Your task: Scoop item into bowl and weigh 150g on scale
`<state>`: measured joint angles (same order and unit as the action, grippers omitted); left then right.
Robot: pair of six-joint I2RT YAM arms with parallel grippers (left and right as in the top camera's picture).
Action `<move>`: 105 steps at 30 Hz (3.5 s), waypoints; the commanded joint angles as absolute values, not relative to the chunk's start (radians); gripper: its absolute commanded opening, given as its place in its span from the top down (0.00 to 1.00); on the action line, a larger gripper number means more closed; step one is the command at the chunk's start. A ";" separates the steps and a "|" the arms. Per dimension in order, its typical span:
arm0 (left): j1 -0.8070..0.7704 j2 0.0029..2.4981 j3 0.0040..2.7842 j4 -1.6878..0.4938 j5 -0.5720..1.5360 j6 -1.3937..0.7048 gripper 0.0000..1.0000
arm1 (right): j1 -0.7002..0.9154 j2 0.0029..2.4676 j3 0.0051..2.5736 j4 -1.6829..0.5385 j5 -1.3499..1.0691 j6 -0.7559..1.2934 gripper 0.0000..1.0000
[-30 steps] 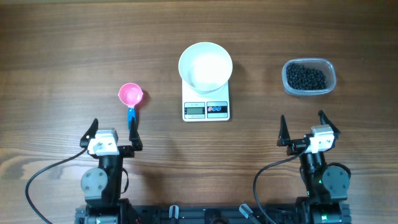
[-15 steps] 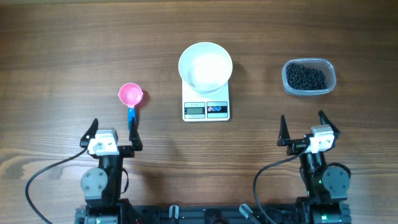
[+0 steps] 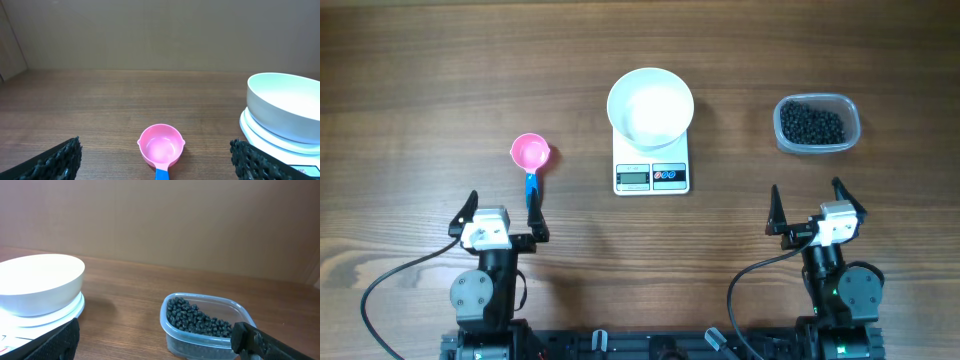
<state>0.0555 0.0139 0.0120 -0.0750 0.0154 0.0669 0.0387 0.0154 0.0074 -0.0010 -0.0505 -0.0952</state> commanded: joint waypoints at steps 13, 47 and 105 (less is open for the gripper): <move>0.056 0.007 0.006 -0.076 0.007 0.078 0.00 | 0.042 0.004 0.005 0.000 -0.045 -0.105 0.00; 0.057 0.088 0.241 0.113 0.438 0.019 0.00 | 0.042 0.004 0.005 0.001 -0.045 -0.105 0.00; 0.057 0.975 0.923 -0.365 0.683 0.014 0.00 | 0.042 0.004 0.005 0.001 -0.045 -0.105 0.00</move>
<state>0.0547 0.9707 0.9081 -0.3668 0.6857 0.0212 0.0387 0.0135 0.0067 -0.0013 -0.0505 -0.0956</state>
